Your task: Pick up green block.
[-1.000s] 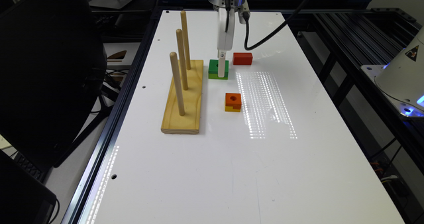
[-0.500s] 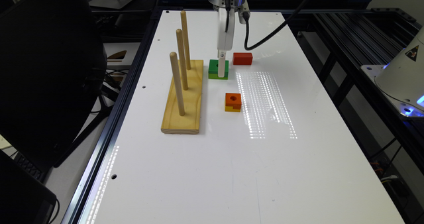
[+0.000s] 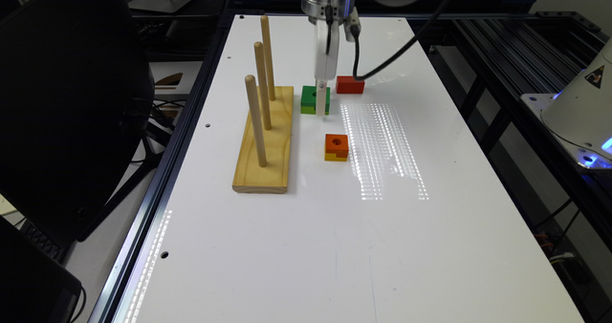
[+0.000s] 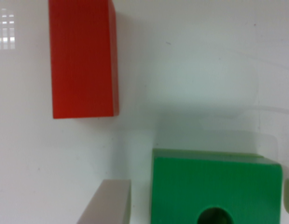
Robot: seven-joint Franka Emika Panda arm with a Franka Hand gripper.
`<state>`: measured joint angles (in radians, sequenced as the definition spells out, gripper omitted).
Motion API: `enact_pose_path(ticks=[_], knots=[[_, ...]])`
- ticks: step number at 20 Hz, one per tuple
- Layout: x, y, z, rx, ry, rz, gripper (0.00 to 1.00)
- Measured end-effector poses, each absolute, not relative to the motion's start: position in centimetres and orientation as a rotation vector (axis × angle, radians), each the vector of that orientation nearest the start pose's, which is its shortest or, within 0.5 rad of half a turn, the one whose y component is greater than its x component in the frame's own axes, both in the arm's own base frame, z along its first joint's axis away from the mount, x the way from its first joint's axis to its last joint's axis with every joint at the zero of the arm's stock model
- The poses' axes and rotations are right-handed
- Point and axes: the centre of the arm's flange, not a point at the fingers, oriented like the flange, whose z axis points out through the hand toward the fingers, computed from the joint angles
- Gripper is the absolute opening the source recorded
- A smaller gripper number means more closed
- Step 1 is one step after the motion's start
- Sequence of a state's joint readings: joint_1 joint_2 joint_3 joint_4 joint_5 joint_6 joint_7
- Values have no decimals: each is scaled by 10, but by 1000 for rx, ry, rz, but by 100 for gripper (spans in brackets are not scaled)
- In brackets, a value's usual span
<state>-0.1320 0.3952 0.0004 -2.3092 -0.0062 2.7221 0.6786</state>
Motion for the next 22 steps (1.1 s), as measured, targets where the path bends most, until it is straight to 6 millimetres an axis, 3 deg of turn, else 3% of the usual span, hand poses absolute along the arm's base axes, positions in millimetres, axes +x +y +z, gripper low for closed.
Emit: enact_pose_path(ticks=[13, 14, 22], knots=[[531, -70, 171, -2885, 1226, -51, 100], [533, -70, 171, -2884, 1225, -55, 0], [533, -70, 171, -2884, 1225, -53, 0]])
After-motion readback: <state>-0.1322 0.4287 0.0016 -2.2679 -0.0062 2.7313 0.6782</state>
